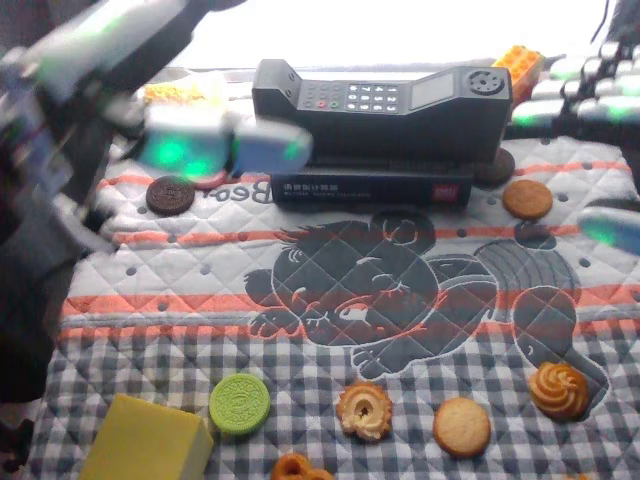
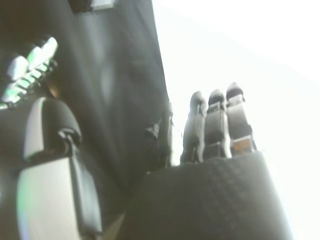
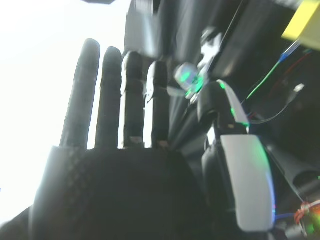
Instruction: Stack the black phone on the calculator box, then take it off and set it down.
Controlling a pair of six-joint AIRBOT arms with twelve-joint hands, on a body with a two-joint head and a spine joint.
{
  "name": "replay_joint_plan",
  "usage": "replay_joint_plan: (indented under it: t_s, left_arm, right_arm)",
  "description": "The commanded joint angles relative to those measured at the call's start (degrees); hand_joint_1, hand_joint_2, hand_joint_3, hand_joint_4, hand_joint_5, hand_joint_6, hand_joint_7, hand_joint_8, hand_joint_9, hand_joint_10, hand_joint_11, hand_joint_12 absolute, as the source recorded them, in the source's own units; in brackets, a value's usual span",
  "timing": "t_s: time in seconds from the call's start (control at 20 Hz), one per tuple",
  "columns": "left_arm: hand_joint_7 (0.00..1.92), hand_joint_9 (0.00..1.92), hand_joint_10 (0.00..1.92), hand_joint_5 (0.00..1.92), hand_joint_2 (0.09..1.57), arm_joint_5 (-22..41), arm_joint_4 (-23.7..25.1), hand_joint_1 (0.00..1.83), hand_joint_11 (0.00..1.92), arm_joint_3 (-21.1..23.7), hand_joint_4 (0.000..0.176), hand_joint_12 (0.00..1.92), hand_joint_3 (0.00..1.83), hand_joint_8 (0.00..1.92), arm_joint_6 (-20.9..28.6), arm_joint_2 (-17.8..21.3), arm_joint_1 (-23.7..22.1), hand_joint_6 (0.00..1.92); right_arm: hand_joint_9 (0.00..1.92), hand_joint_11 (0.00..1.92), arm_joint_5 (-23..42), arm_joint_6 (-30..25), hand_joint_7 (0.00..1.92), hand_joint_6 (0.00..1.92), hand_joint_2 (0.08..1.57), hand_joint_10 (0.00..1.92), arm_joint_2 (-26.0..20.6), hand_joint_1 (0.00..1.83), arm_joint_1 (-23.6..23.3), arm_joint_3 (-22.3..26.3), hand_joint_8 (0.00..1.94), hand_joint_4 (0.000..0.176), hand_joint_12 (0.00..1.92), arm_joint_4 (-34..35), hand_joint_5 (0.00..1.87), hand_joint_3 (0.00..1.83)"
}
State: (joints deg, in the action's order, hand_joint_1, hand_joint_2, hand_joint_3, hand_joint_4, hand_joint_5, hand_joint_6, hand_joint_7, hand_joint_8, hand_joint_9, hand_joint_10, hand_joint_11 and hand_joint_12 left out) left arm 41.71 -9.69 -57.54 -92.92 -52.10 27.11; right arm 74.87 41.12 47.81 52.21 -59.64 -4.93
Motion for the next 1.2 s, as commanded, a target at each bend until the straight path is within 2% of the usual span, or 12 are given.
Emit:
replay_joint_plan:
  t_s: [0.0, 0.05, 0.1, 0.25, 0.4, 0.5, 0.65, 0.8, 0.95, 1.0, 1.05, 1.15]
  left_arm:
    - [0.00, 0.00, 0.00, 0.07, 0.82, 10.21, 0.16, 0.78, 0.00, 0.96, 0.165, 0.00, 0.00, 0.00, 2.91, 2.15, 1.84, 0.00]
    - [0.00, 0.00, 0.00, 0.06, 0.80, 11.35, -0.36, 0.77, 0.00, 2.07, 0.147, 0.00, 0.00, 0.00, 5.58, 4.09, 4.79, 0.00]
    - [0.00, 0.00, 0.00, 0.08, 0.84, 12.18, -0.48, 0.80, 0.00, 2.52, 0.170, 0.00, 0.00, 0.00, 8.29, 5.02, 6.47, 0.01]
    - [0.00, 0.00, 0.00, 0.03, 0.87, 20.25, -1.38, 0.85, 0.00, 3.60, 0.176, 0.00, 0.01, 0.00, 21.89, 7.44, 15.25, 0.00]
    - [0.00, 0.00, 0.00, 0.03, 0.87, 27.44, -2.44, 0.87, 0.00, 6.25, 0.176, 0.00, 0.01, 0.00, 24.51, 9.37, 20.86, 0.00]
    - [0.00, 0.00, 0.00, 0.02, 0.88, 29.65, -2.45, 0.84, 0.00, 7.75, 0.149, 0.00, 0.01, 0.00, 24.53, 10.34, 22.62, 0.00]
    - [0.01, 0.00, 0.00, 0.06, 0.88, 30.90, -2.90, 0.82, 0.00, 8.31, 0.122, 0.00, 0.01, 0.00, 26.84, 10.48, 25.08, 0.02]
    - [0.00, 0.00, 0.00, 0.05, 0.89, 31.26, -4.19, 0.81, 0.00, 8.12, 0.127, 0.00, 0.01, 0.00, 28.05, 10.20, 26.95, 0.01]
    - [0.00, 0.00, 0.00, 0.05, 0.89, 31.38, -4.45, 0.81, 0.00, 8.11, 0.134, 0.00, 0.01, 0.00, 28.05, 10.04, 27.41, 0.01]
    - [0.00, 0.00, 0.00, 0.04, 0.90, 31.37, -4.46, 0.79, 0.00, 8.11, 0.111, 0.00, 0.01, 0.00, 28.09, 10.02, 27.43, 0.00]
    - [0.00, 0.00, 0.00, 0.04, 0.90, 31.34, -4.46, 0.79, 0.00, 8.10, 0.102, 0.00, 0.01, 0.00, 28.12, 10.02, 27.45, 0.00]
    - [0.00, 0.00, 0.00, 0.04, 0.88, 31.36, -4.44, 0.76, 0.00, 8.06, 0.116, 0.00, 0.00, 0.00, 28.15, 10.03, 27.45, 0.00]
  right_arm:
    - [0.42, 0.33, 7.27, 0.17, 0.47, 0.00, 1.30, 0.01, -0.63, 0.45, -1.14, -0.11, 0.00, 0.059, 0.05, 1.71, 0.48, 0.00]
    - [0.36, 0.29, 7.22, 0.19, 0.43, 0.00, 1.28, 0.00, -0.64, 0.47, -2.07, -0.58, 0.00, 0.061, 0.03, 1.76, 0.48, 0.00]
    - [0.34, 0.30, 7.04, 0.20, 0.40, 0.00, 1.29, 0.00, -0.50, 0.42, -2.63, -0.93, 0.00, 0.078, 0.04, 2.00, 0.42, 0.00]
    - [0.43, 0.36, 2.96, 2.07, 0.41, 0.00, 1.28, 0.01, 1.20, 0.44, -7.97, -3.07, 0.01, 0.103, 0.24, 2.38, 0.41, 0.00]
    - [0.38, 0.18, -6.49, 9.72, 0.39, 0.00, 1.24, 0.00, 4.43, 0.36, -15.70, -4.72, 0.00, 0.095, 0.55, 1.99, 0.40, 0.00]
    - [0.31, 0.07, -11.56, 9.81, 0.33, 0.00, 1.20, 0.00, 7.24, 0.31, -19.17, -7.34, 0.00, 0.093, 0.63, 1.62, 0.33, 0.00]
    - [0.41, 0.09, -20.23, 9.77, 0.34, 0.00, 1.08, 0.02, 12.05, 0.32, -24.53, -12.13, 0.00, 0.172, 1.06, 0.87, 0.23, 0.00]
    - [0.39, 0.03, -25.40, 9.75, 0.31, 0.00, 1.03, 0.00, 15.35, 0.31, -27.85, -15.21, 0.00, 0.176, 1.10, 0.28, 0.23, 0.00]
    - [0.28, 0.00, -29.18, 9.37, 0.24, 0.01, 1.03, 0.01, 17.59, 0.38, -29.13, -18.06, 0.00, 0.165, 0.86, 0.32, 0.23, 0.00]
    - [0.24, 0.00, -31.05, 8.53, 0.20, 0.00, 1.03, 0.00, 18.93, 0.42, -29.40, -19.70, 0.00, 0.151, 0.82, 0.32, 0.23, 0.00]
    - [0.27, 0.00, -32.49, 6.90, 0.19, 0.00, 1.03, 0.00, 20.25, 0.44, -29.40, -21.39, 0.00, 0.140, 0.95, 0.32, 0.23, 0.00]
    - [0.35, 0.00, -34.92, 3.08, 0.27, 0.00, 1.01, 0.01, 22.32, 0.44, -29.38, -24.43, 0.00, 0.155, 1.12, 0.27, 0.22, 0.00]
